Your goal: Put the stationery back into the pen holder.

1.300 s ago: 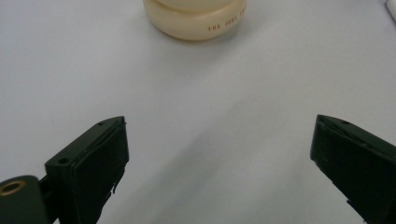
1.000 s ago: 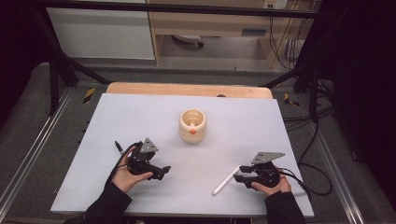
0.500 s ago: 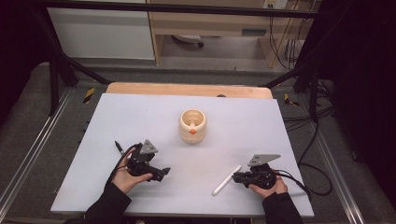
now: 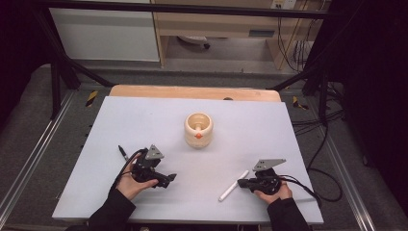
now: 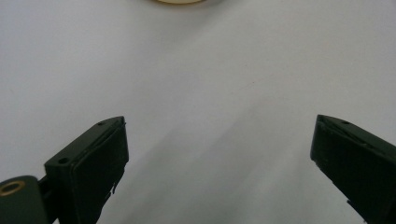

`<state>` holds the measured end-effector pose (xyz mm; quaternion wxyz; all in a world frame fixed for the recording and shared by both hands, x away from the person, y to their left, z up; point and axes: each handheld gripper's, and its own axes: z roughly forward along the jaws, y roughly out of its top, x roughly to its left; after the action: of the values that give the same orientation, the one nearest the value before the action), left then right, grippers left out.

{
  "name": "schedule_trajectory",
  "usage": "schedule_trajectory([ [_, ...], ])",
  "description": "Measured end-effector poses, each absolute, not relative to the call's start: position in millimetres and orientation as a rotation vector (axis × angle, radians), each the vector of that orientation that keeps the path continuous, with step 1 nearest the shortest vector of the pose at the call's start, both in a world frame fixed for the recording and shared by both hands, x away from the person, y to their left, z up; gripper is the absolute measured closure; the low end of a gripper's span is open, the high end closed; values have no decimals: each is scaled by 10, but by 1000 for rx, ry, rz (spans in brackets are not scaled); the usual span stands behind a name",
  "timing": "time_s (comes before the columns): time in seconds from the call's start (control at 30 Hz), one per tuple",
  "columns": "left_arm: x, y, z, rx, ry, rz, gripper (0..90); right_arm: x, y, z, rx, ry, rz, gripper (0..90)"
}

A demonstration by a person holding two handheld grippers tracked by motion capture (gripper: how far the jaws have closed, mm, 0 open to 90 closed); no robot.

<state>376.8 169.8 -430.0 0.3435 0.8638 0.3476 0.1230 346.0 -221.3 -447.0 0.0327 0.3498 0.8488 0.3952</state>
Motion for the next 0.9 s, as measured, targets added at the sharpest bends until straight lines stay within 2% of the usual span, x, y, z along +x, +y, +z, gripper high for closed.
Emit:
schedule_trajectory([
  [0.9, 3776, 1698, -4308, 2251, 902, 318, 46, 3569, -2049, -4465, 1025, 2590, 1202, 896],
])
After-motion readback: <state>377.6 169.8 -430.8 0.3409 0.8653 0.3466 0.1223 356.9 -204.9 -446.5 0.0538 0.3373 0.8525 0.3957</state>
